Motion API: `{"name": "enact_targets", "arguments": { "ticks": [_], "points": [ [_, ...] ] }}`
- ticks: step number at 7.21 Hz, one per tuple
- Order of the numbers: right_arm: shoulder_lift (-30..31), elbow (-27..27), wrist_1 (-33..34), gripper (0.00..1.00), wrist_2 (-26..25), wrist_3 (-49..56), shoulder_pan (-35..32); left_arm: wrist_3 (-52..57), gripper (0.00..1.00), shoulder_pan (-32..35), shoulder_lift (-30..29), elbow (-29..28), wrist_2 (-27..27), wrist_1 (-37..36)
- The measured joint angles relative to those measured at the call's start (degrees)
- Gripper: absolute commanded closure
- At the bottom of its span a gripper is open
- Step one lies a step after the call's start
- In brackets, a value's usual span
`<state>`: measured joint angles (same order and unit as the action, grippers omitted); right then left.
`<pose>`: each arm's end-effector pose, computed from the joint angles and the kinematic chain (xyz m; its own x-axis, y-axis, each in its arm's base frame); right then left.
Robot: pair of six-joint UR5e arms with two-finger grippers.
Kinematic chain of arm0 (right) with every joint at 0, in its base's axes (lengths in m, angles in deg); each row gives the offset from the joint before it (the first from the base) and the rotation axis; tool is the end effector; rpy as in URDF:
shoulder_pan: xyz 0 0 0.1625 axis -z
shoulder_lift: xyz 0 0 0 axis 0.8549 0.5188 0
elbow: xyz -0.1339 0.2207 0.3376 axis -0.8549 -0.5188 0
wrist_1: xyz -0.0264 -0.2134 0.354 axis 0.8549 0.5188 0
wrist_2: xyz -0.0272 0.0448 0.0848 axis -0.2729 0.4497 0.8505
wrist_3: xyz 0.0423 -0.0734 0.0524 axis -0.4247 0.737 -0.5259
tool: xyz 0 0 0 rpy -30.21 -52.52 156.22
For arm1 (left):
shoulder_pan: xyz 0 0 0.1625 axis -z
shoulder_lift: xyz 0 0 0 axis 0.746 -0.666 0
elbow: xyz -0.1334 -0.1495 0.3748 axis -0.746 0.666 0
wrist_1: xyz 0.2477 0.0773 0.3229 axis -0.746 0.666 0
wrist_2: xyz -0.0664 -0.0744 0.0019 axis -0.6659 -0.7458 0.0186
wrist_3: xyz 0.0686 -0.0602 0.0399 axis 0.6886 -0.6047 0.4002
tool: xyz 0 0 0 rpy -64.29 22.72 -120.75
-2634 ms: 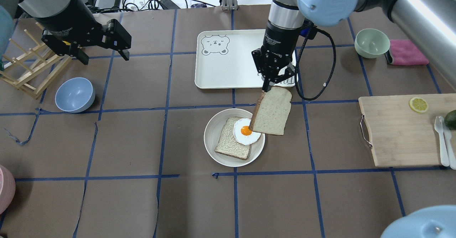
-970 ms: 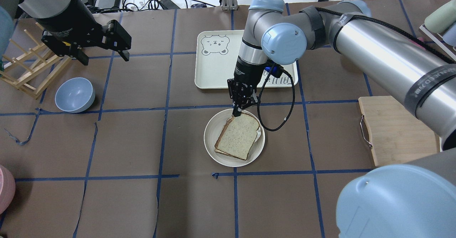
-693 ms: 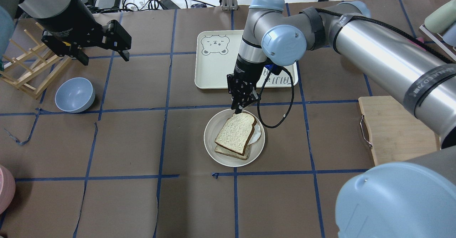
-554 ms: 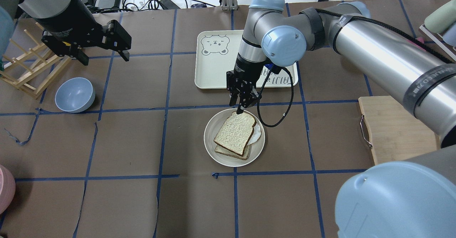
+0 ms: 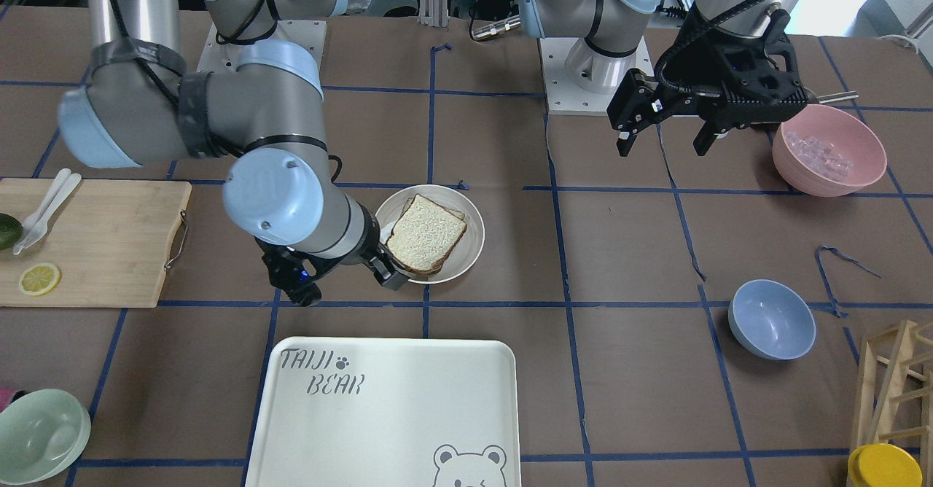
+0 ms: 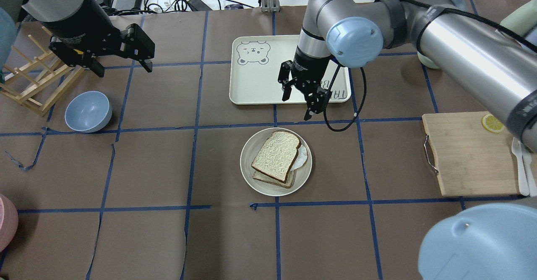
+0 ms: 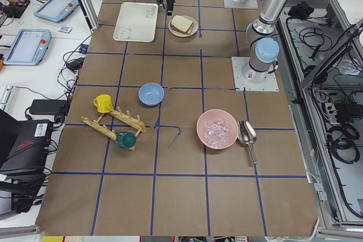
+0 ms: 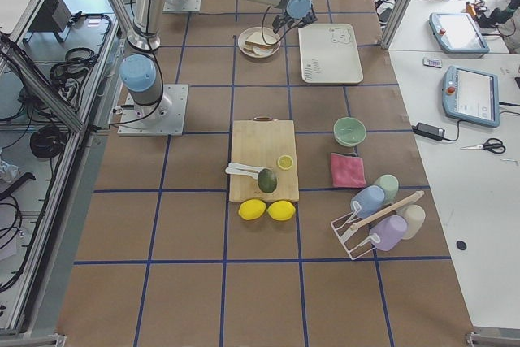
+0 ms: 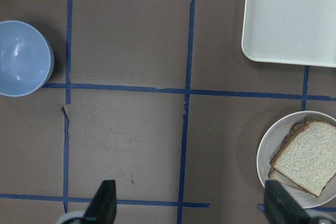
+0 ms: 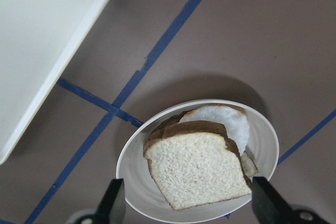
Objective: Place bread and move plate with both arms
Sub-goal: 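Open the right gripper and raise it back toward its start pose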
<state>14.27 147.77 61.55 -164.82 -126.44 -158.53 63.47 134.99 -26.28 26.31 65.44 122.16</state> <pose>0.2595 -0.5782 0.3146 -0.6662 0.7426 0.0689 0.7183 0.6140 0.3273 -0.1073 -0.4916 0.5145 -0.9979 -0.0632 0.0173 -0.0643 0.9953 -0.0727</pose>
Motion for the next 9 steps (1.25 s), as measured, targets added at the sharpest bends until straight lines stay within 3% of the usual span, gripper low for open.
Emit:
{"name": "enact_targets", "arguments": {
  "ticks": [3, 6, 9],
  "points": [
    [7.67, 0.22, -1.25, 0.0, -3.63, 23.45, 5.9, 0.0, 0.0, 0.0, 0.02, 0.06, 0.0, 0.06],
    [13.9, 0.21, -6.66, 0.0, -7.74, 45.41, 7.44, 0.0, 0.0, 0.0, 0.03, 0.09, 0.0, 0.13],
    [15.34, 0.08, -7.25, 0.0, -16.56, 52.23, 9.07, -0.02, 0.0, 0.0, 0.01, 0.09, 0.0, 0.3]
  ]
}}
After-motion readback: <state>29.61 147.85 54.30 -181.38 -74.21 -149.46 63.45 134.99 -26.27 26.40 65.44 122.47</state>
